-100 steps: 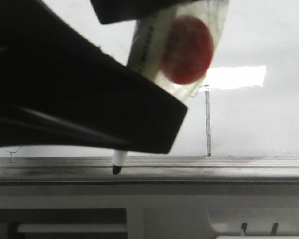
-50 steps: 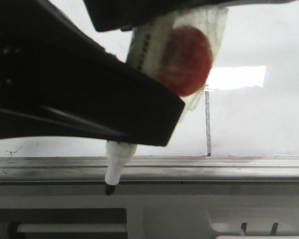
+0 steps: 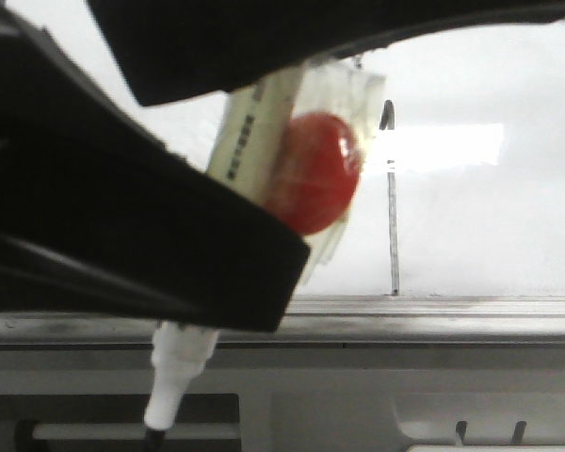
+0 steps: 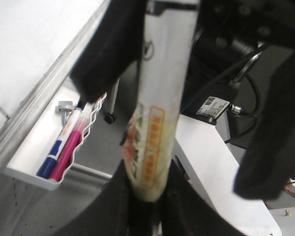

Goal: Write number 9 on whiteboard

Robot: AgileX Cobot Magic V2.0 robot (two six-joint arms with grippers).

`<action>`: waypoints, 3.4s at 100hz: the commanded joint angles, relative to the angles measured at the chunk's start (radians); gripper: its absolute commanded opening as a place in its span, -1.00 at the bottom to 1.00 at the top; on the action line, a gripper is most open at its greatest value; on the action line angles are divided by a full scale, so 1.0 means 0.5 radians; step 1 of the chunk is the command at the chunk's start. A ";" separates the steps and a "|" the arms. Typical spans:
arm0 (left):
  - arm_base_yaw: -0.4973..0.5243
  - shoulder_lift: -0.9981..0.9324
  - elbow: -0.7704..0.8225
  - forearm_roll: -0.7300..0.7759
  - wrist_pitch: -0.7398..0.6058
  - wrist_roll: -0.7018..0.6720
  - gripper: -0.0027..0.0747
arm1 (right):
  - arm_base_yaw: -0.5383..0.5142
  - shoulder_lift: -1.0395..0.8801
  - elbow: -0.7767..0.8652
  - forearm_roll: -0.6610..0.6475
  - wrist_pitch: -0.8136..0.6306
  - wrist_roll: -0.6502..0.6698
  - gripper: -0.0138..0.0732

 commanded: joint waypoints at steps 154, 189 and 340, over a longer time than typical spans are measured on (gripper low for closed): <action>-0.378 0.235 -0.265 -0.457 -2.109 -0.843 -0.88 | -0.226 -0.603 0.038 0.096 -0.089 -0.023 -0.83; -0.378 0.235 -0.265 -0.454 -2.246 -0.843 0.09 | -0.226 -0.603 0.148 0.170 -0.073 -0.023 -0.83; -0.584 -1.402 0.361 -0.387 -2.253 -0.457 -0.98 | -0.226 -1.153 0.589 0.092 -0.014 -0.027 -0.83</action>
